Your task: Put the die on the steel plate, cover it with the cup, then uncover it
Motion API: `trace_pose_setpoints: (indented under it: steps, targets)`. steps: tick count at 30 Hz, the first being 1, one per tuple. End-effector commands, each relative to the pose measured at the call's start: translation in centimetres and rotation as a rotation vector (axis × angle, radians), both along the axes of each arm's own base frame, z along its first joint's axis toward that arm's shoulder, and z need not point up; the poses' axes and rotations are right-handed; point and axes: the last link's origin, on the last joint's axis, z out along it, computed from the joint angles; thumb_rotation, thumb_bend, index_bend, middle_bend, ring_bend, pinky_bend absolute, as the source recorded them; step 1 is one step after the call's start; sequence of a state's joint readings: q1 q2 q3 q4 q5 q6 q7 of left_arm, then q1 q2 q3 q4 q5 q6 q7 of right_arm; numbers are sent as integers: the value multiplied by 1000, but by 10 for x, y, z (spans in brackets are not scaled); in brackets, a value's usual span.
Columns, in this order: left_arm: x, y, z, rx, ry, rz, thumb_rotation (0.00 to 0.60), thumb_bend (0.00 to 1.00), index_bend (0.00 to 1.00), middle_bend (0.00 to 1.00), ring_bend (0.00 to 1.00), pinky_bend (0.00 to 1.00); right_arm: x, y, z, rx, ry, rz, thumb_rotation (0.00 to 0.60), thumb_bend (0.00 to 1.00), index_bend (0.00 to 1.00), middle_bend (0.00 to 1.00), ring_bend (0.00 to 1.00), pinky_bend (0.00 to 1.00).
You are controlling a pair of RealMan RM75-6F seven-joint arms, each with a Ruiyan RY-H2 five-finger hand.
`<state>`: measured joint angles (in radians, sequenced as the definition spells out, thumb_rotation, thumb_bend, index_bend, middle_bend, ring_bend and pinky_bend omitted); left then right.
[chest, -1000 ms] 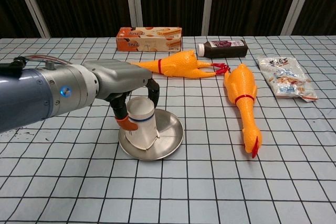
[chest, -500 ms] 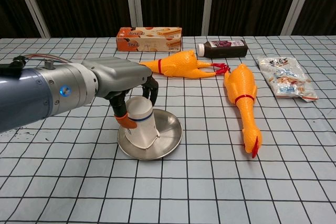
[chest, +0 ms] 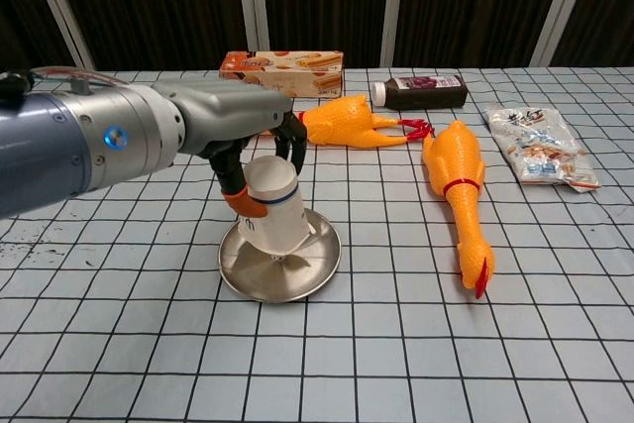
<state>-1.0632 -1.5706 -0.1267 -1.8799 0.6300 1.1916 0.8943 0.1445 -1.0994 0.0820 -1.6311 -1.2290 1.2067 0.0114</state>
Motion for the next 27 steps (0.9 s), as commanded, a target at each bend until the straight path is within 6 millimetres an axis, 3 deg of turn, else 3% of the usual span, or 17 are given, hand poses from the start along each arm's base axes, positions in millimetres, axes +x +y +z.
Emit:
trace_pose_setpoints:
  steps: [1, 7, 14, 21, 27]
  targets:
    - [11, 2, 19, 30, -40, -9, 600, 383, 431, 390, 0, 0, 0, 0, 0, -1, -1, 1, 600, 21, 53, 0, 87, 0]
    - [4, 8, 51, 96, -29, 20, 600, 384, 432, 391, 0, 0, 1, 1, 2, -4, -4, 5, 600, 21, 53, 0, 88, 0]
    - [-55, 30, 77, 153, 19, 196, 600, 384, 432, 385, 1, 0, 2, 2, 3, -10, -5, 8, 600, 21, 53, 0, 88, 0]
    - [-111, 50, 74, 146, -12, 328, 600, 383, 432, 370, 0, 0, 2, 2, 2, -5, 0, 2, 600, 21, 53, 0, 87, 0]
    - [-139, 59, 59, 130, -8, 370, 600, 383, 433, 359, 1, 0, 1, 1, 0, 1, 5, -3, 600, 21, 53, 0, 87, 0]
